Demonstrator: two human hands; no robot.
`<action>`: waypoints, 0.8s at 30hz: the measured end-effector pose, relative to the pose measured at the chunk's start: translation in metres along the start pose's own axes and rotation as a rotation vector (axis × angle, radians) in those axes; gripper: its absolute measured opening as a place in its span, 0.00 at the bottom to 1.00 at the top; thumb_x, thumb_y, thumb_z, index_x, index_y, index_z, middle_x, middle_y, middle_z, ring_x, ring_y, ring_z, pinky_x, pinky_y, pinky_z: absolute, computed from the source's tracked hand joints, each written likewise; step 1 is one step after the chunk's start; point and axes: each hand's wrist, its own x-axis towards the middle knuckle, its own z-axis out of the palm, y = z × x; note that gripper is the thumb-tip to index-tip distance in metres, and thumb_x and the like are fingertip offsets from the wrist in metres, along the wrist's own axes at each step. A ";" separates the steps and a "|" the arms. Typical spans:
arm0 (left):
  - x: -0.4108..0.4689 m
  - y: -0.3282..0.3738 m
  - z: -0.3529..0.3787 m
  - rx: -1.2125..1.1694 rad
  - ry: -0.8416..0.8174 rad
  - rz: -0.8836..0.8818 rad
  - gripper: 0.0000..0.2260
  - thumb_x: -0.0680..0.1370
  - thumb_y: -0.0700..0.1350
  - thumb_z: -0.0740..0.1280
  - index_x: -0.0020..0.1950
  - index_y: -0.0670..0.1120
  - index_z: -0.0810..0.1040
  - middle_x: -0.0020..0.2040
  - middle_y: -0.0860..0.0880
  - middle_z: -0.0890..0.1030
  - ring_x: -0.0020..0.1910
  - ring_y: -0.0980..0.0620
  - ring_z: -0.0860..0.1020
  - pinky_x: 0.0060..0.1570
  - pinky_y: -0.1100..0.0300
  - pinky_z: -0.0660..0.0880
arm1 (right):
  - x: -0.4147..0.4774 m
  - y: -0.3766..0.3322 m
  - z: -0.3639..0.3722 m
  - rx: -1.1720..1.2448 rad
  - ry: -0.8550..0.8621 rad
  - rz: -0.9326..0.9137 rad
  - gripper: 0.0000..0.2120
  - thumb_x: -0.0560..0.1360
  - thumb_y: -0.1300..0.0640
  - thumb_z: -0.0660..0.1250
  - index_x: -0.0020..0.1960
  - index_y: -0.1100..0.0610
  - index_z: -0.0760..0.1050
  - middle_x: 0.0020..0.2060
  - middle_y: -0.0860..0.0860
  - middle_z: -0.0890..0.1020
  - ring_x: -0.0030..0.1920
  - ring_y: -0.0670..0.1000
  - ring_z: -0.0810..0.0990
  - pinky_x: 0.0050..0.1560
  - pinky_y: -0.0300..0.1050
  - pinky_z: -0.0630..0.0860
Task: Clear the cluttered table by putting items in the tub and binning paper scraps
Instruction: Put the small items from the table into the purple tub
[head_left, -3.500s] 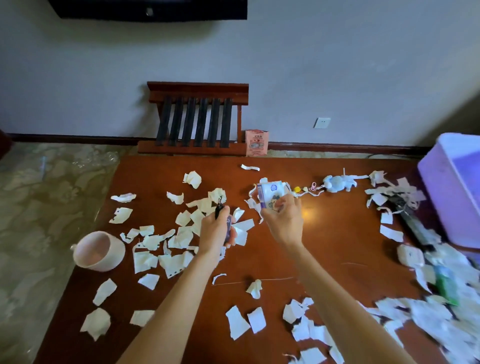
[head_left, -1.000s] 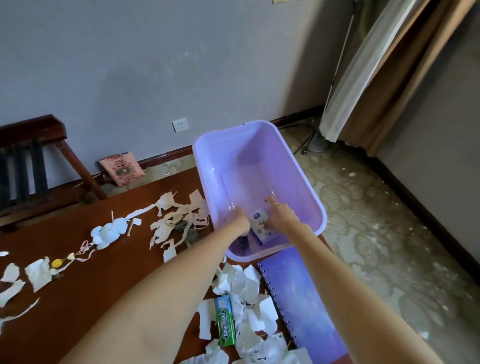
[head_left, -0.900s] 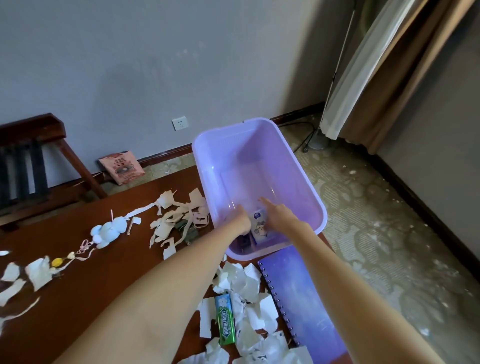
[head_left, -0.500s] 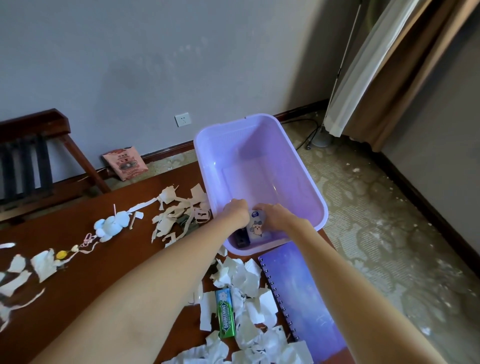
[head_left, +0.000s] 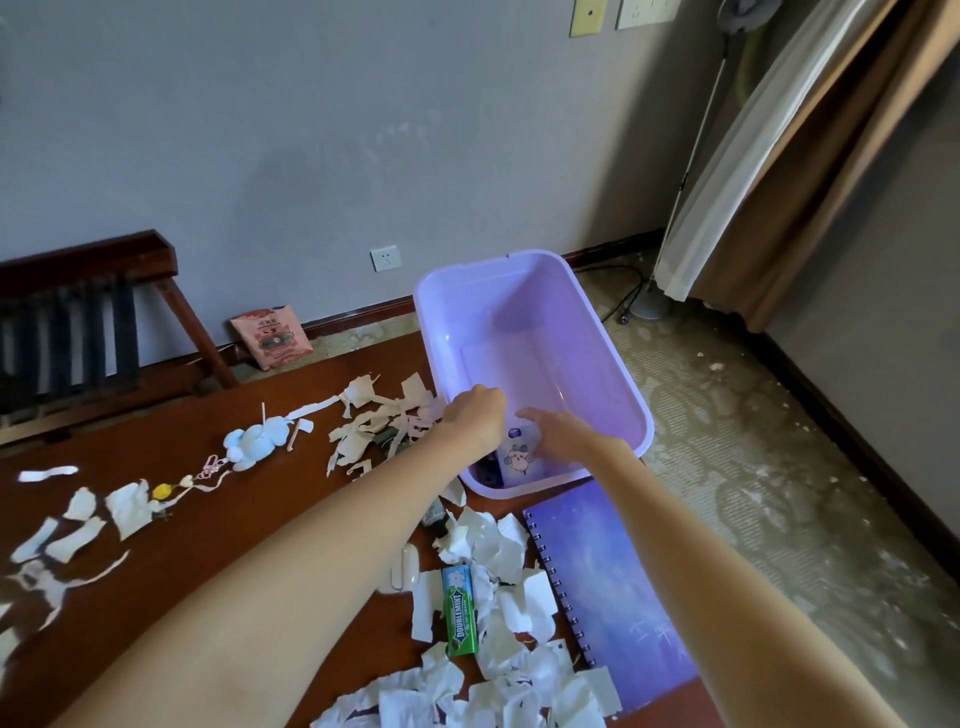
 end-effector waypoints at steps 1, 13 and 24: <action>-0.003 -0.002 -0.002 -0.026 0.021 0.005 0.11 0.78 0.31 0.55 0.57 0.40 0.71 0.48 0.40 0.72 0.53 0.37 0.74 0.50 0.51 0.72 | -0.003 -0.002 -0.001 0.010 0.038 0.008 0.27 0.77 0.63 0.60 0.74 0.52 0.60 0.67 0.58 0.72 0.65 0.59 0.72 0.60 0.47 0.71; -0.094 -0.078 0.014 -0.560 0.541 -0.092 0.13 0.80 0.37 0.57 0.60 0.41 0.78 0.57 0.45 0.81 0.57 0.46 0.78 0.55 0.57 0.74 | -0.096 -0.117 0.020 0.498 0.729 -0.167 0.11 0.74 0.63 0.61 0.54 0.62 0.77 0.48 0.58 0.81 0.47 0.58 0.79 0.42 0.43 0.65; -0.135 -0.134 0.129 -0.642 0.150 -0.403 0.14 0.80 0.43 0.61 0.65 0.41 0.73 0.63 0.43 0.77 0.62 0.45 0.75 0.60 0.56 0.73 | -0.103 -0.101 0.150 0.031 0.141 0.201 0.19 0.77 0.58 0.59 0.66 0.60 0.60 0.59 0.57 0.74 0.59 0.59 0.77 0.54 0.47 0.73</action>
